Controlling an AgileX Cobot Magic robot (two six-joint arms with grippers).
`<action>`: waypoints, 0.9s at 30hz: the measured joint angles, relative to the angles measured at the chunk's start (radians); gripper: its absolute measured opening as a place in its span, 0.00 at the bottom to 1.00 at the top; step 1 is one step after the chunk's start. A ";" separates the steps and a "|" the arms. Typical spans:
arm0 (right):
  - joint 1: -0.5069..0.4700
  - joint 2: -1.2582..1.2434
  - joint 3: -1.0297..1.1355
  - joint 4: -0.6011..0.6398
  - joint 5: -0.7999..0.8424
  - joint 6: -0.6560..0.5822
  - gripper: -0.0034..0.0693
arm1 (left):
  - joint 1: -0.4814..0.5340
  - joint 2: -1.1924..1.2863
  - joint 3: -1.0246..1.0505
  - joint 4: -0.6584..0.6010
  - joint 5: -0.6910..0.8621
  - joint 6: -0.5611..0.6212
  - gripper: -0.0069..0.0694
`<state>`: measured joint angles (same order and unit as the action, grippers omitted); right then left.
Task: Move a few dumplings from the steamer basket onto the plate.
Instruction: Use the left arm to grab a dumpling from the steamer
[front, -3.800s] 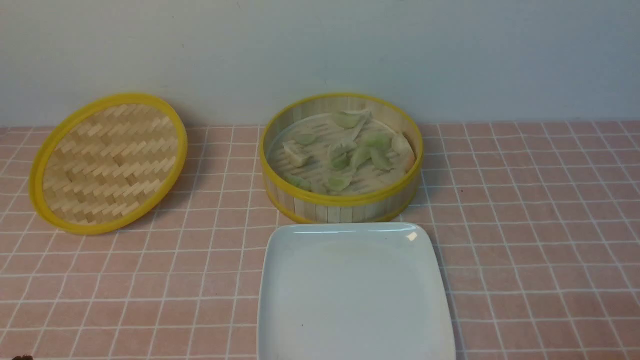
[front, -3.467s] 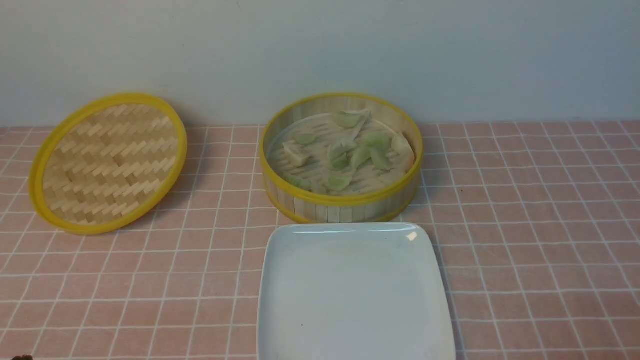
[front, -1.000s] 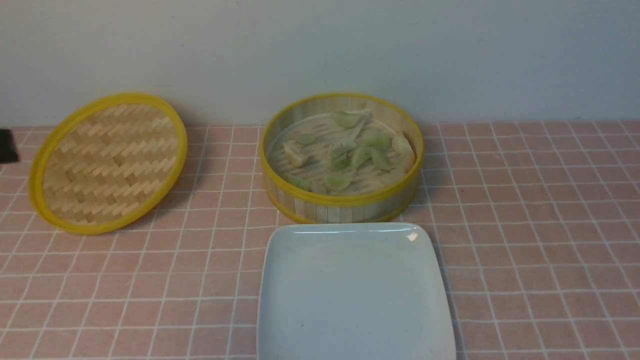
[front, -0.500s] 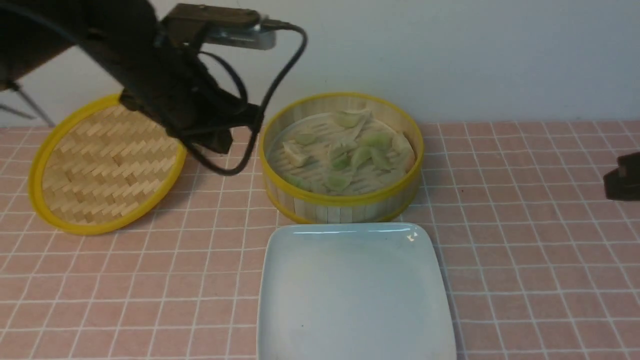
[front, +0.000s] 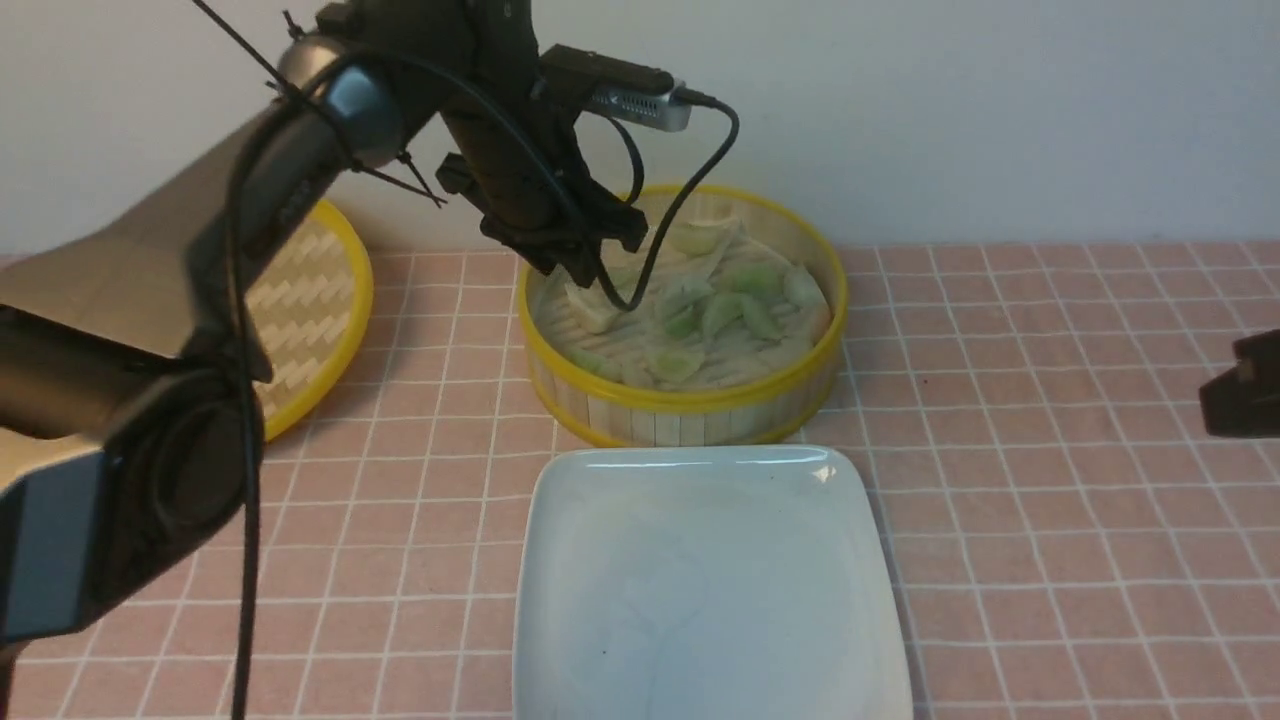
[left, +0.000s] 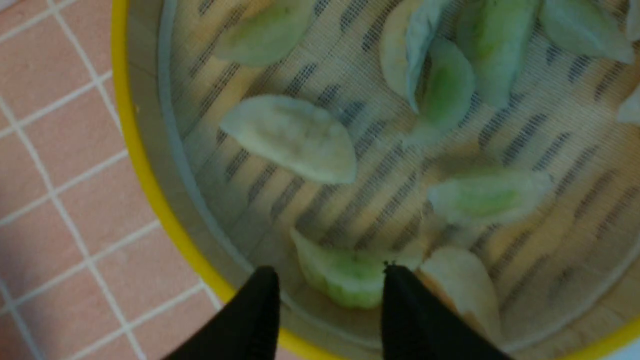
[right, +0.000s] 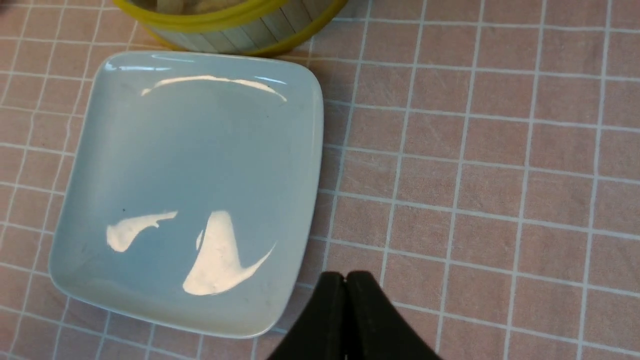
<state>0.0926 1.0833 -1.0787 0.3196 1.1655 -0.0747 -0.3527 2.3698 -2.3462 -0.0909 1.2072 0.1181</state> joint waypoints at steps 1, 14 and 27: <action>0.000 0.000 0.000 0.005 0.000 0.000 0.03 | 0.000 0.013 -0.008 0.000 -0.013 0.001 0.55; 0.000 0.001 0.000 0.035 -0.019 0.000 0.03 | 0.000 0.166 -0.027 0.046 -0.198 0.003 0.75; 0.000 0.001 0.000 0.038 -0.019 0.000 0.03 | -0.004 0.142 -0.050 0.046 -0.040 -0.001 0.33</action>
<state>0.0926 1.0841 -1.0787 0.3572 1.1464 -0.0747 -0.3563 2.5115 -2.3963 -0.0444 1.1672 0.1170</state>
